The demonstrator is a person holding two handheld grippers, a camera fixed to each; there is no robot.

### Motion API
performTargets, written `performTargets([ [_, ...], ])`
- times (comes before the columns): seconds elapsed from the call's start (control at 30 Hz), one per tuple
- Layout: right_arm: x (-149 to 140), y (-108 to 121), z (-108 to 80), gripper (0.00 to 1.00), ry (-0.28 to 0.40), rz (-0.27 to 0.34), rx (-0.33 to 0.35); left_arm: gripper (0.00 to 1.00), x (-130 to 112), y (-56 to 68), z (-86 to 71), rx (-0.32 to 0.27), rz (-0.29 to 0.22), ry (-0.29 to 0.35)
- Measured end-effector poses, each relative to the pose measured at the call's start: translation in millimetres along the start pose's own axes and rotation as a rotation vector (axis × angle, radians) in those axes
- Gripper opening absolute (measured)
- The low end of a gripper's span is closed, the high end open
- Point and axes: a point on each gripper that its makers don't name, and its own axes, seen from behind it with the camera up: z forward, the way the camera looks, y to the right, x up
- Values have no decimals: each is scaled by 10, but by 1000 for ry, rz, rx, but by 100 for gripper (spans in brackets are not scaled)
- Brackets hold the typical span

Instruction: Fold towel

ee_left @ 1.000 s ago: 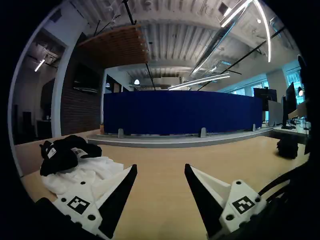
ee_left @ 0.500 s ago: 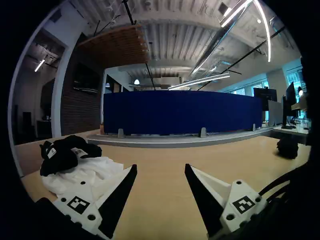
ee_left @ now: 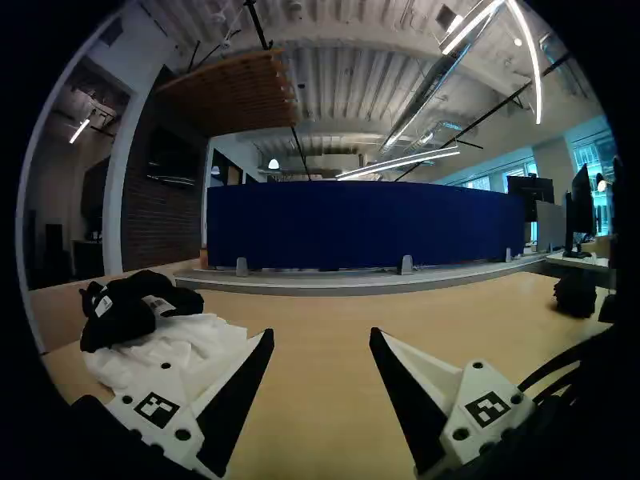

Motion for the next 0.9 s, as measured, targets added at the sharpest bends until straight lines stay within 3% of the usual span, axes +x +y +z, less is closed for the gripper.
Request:
performTargets([
  [0.37,-297,95,141,100,12,60,-15,91,0,-6,2,0,0,0],
  [0.47,-328,90,154,100,13,65,-16,97,0,-5,4,0,0,0],
  [0.9,-357,50,32,100,54,55,-7,98,1,-1,5,0,0,0],
])
